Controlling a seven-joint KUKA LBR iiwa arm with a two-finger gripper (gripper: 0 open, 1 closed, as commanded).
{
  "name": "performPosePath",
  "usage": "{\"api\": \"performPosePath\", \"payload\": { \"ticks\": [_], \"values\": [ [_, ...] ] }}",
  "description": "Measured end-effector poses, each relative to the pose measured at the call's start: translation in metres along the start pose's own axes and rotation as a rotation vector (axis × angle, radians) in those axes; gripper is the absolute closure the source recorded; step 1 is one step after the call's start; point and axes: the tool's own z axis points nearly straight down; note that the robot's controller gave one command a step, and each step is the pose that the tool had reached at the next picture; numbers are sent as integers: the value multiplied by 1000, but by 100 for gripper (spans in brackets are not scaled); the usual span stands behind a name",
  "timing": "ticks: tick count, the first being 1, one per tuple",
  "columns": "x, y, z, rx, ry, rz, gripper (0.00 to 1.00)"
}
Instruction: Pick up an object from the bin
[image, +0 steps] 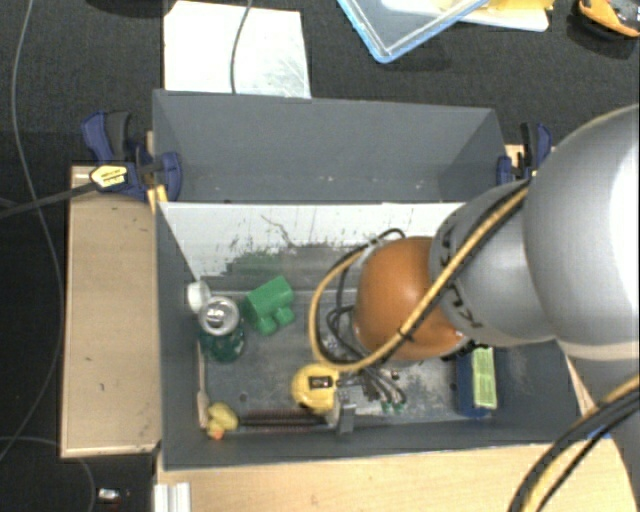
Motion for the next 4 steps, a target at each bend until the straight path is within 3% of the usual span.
{"api": "performPosePath", "payload": {
  "ticks": [1, 2, 4],
  "values": [
    [0, 0, 0, 0, 0, 0, 100],
    [-23, 9, -15, 0, -3, -133, 100],
    [-24, 12, 2, 0, -4, -120, 100]
  ]
}}
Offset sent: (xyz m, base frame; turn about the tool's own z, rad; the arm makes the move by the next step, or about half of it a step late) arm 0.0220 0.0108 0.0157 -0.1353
